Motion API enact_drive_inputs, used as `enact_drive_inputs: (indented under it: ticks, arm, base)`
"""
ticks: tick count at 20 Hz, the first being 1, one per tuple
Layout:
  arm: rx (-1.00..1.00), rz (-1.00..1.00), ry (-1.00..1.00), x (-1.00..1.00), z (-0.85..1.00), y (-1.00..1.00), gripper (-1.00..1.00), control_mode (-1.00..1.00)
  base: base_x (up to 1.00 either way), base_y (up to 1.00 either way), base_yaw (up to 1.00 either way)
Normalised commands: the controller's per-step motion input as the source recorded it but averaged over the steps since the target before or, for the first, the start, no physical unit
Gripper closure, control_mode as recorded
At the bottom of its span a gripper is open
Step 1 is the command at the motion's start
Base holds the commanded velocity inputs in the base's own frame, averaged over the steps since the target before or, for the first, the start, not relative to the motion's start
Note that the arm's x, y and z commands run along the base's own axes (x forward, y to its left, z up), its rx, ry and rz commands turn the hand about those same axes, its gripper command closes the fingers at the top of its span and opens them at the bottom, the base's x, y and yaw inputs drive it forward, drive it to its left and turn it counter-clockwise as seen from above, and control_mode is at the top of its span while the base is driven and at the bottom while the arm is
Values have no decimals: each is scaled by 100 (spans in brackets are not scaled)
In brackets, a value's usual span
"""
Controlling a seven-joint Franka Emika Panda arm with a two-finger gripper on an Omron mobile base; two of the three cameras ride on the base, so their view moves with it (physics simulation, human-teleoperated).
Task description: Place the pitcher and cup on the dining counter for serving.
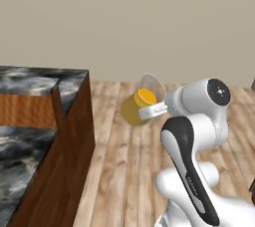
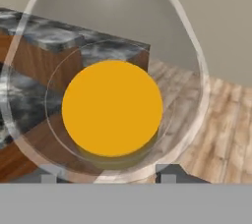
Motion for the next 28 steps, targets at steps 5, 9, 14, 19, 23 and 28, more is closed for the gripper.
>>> enact_drive_inputs:
  ticks: [5,9,14,19,23,28]
  arm:
    - [0,0,0,0,0,0,100,100]
    - [0,0,0,0,0,0,100,100]
    - [0,0,0,0,0,0,100,100]
    - [0,0,0,0,0,0,100,100]
    - [0,0,0,0,0,0,100,100]
    - [0,0,0,0,0,0,100,100]
  base:
    - [100,-98,16]
    - [100,-57,31]
    - [100,-16,67]
    - [100,-17,74]
    - [100,-39,69]
    - [100,-50,64]
